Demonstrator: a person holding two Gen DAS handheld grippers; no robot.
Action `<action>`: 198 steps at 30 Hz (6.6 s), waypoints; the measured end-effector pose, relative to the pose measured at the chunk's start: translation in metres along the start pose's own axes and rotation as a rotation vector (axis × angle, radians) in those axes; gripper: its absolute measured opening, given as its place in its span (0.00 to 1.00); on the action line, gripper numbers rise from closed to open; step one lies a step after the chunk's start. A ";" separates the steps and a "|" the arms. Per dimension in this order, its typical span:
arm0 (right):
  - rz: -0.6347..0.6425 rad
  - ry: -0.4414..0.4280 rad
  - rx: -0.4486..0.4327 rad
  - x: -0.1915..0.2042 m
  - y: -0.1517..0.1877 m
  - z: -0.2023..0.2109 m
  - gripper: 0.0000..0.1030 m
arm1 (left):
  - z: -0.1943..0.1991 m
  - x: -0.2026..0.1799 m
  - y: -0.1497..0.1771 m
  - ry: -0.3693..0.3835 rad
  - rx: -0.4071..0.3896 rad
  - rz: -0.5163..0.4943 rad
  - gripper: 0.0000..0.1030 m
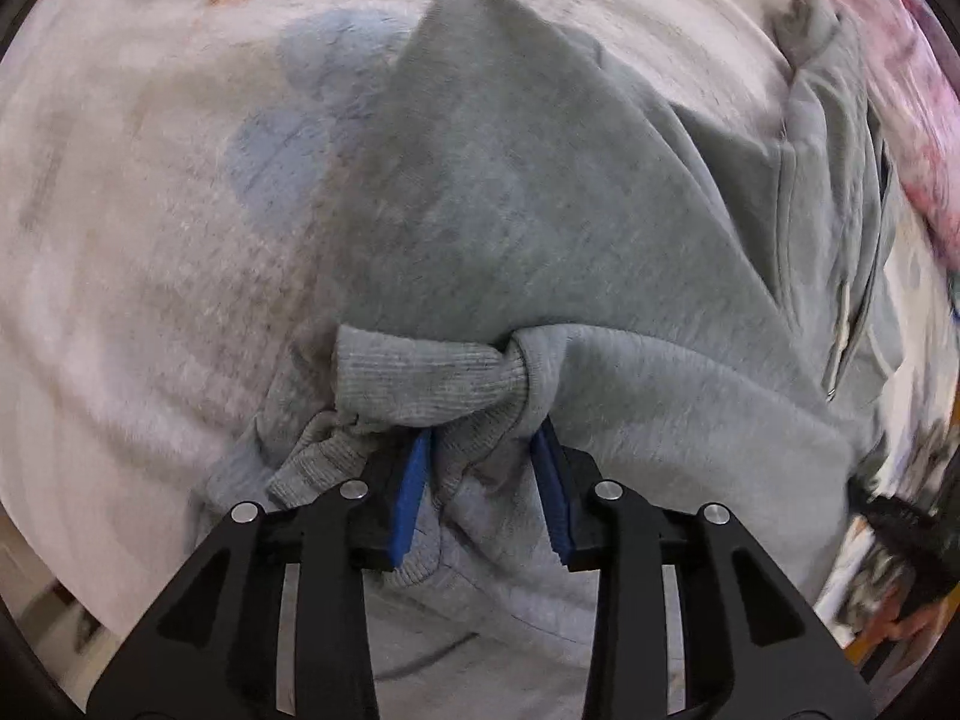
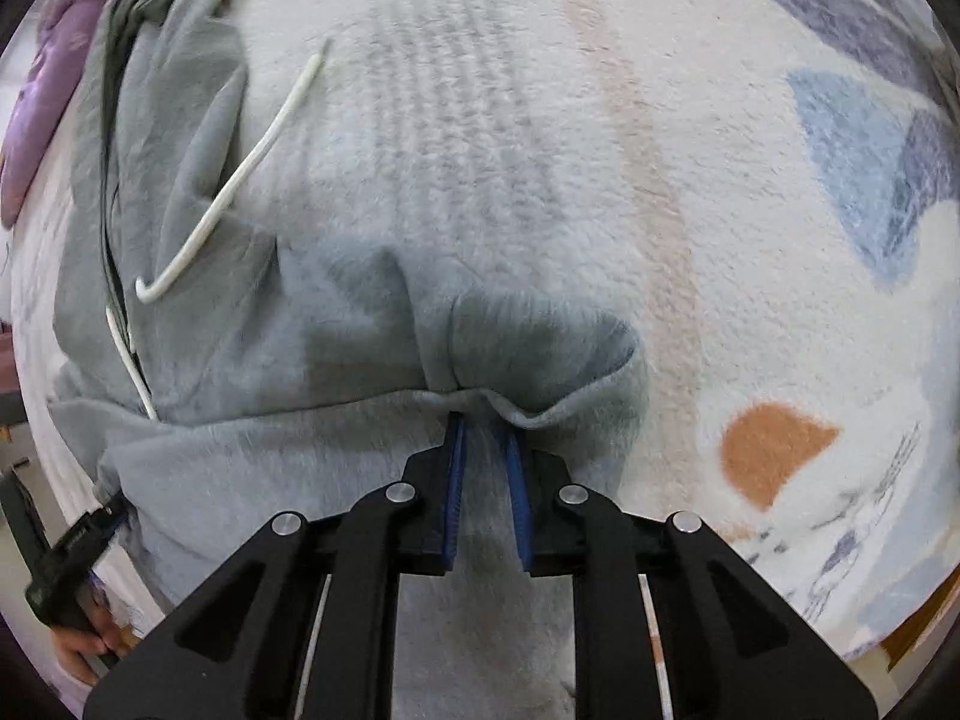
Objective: Fold large clothes
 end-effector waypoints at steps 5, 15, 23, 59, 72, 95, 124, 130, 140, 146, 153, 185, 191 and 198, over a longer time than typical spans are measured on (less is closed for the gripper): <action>0.062 0.007 0.108 0.001 0.037 0.015 0.14 | 0.021 -0.001 0.026 -0.013 0.039 0.008 0.34; 0.032 -0.017 0.165 -0.012 0.088 0.005 0.14 | 0.008 -0.026 0.065 -0.081 0.021 -0.064 0.34; -0.026 -0.071 0.195 -0.021 0.091 -0.008 0.17 | -0.006 -0.025 0.075 -0.092 0.051 -0.090 0.46; 0.152 -0.084 -0.150 0.108 -0.147 0.105 0.79 | 0.071 -0.167 -0.126 0.045 -0.121 -0.270 0.72; 0.174 -0.130 -0.159 0.133 -0.254 0.071 0.71 | 0.046 -0.280 -0.235 0.140 -0.169 -0.373 0.73; 0.279 -0.204 -0.372 0.137 -0.180 0.137 0.08 | 0.078 -0.281 -0.218 0.048 -0.320 -0.479 0.15; 0.588 -0.208 -0.356 0.161 0.122 0.185 0.08 | 0.185 -0.129 0.035 -0.059 -0.523 -0.419 0.16; 0.620 -0.150 -0.182 0.145 0.189 0.110 0.08 | 0.135 -0.065 0.107 -0.047 -0.385 -0.309 0.16; 0.648 -0.025 0.172 0.125 0.253 0.018 0.49 | 0.046 -0.002 0.199 -0.045 -0.129 -0.224 0.33; 0.595 -0.142 0.058 0.138 0.230 0.064 0.61 | 0.079 0.014 0.216 -0.054 -0.112 -0.233 0.36; 0.680 -0.121 -0.014 0.162 0.207 0.054 0.27 | 0.102 0.005 0.190 -0.011 -0.121 -0.264 0.36; 0.147 -0.130 0.015 0.076 0.130 0.016 0.07 | 0.046 -0.033 0.106 0.055 0.057 -0.346 0.19; 0.229 -0.146 -0.027 0.119 0.074 0.017 0.07 | 0.036 -0.081 0.064 0.047 0.022 -0.389 0.19; 0.075 -0.229 0.033 0.092 0.051 -0.039 0.00 | -0.007 -0.086 0.023 0.080 0.075 -0.320 0.20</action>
Point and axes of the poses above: each gripper's, at about its wrist camera, not at the fingertips, and z roughly against the way its jaws point, x to its left, y to its underside, the point moved 3 cm from there along -z, roughly the way its jaws point, and after that the axes turned 4 degrees about x, right-handed, at the moved point
